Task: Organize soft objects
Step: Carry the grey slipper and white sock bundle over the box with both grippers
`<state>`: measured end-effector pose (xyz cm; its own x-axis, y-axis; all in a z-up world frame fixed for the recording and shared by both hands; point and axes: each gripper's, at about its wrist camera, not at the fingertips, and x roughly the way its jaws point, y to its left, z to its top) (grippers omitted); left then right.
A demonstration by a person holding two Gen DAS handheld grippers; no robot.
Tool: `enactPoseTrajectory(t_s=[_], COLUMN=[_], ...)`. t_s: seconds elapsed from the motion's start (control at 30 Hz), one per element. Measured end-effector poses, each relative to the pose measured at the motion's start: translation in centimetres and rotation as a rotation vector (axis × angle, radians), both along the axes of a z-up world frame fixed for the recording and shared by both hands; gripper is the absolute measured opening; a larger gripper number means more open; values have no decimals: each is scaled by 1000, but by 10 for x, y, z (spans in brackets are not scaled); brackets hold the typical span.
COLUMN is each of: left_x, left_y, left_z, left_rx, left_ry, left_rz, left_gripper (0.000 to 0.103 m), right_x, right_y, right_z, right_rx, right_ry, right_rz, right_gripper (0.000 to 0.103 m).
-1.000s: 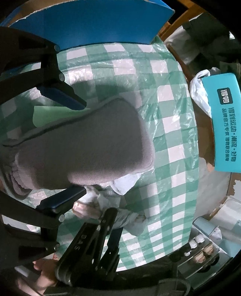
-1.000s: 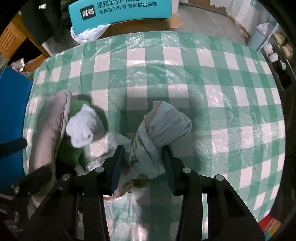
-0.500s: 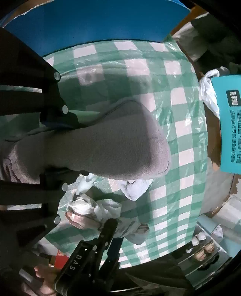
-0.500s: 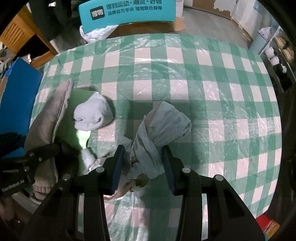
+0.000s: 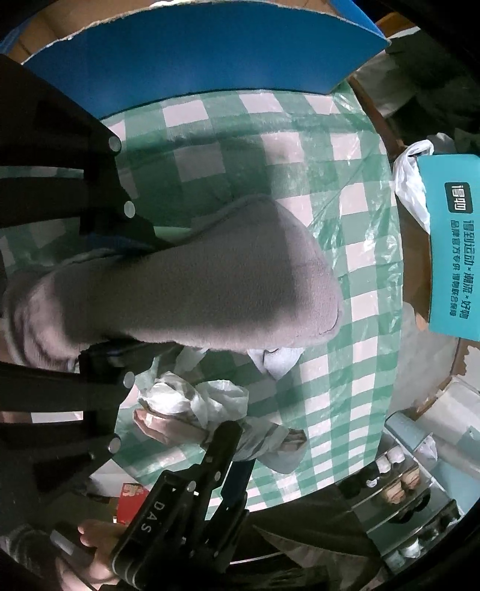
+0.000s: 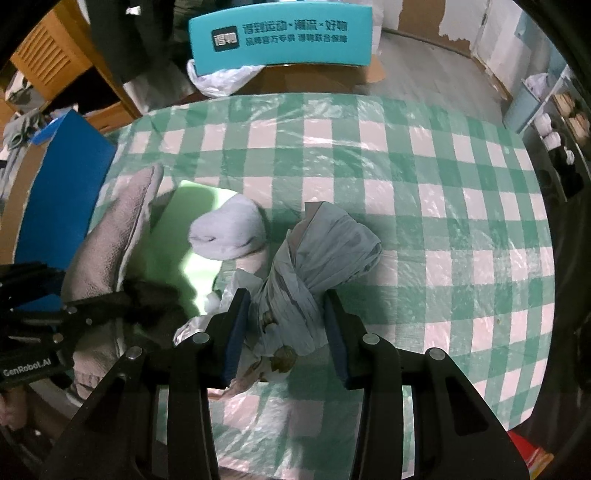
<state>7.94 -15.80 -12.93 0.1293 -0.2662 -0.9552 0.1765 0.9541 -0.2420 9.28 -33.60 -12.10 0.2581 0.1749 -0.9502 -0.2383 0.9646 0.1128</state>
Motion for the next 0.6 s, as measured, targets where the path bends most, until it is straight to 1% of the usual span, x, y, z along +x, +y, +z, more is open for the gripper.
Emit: enactPoseTrajectory(t_s=[0.13, 0.27, 0.33, 0.43, 0.6], left_x=[-1, -3, -5, -8, -12], left_y=[7, 13, 13, 13, 18], left_z=[-1, 3, 5, 10, 25], left_rx=[2, -11, -1, 19, 7], left_ry=[-8, -20, -32, -55, -88], left_rz=[9, 13, 5, -5, -3], left_gripper=[39, 21, 18, 16, 16], right_x=[-4, -8, -9, -10, -14], right_y=[7, 14, 16, 19, 23], right_z=[5, 11, 14, 18, 28], right_rx=[5, 7, 8, 10, 15], right_ry=[-7, -18, -25, -37, -58], right_rz=[16, 29, 31, 33, 40], right_gripper=[39, 39, 38, 38, 37])
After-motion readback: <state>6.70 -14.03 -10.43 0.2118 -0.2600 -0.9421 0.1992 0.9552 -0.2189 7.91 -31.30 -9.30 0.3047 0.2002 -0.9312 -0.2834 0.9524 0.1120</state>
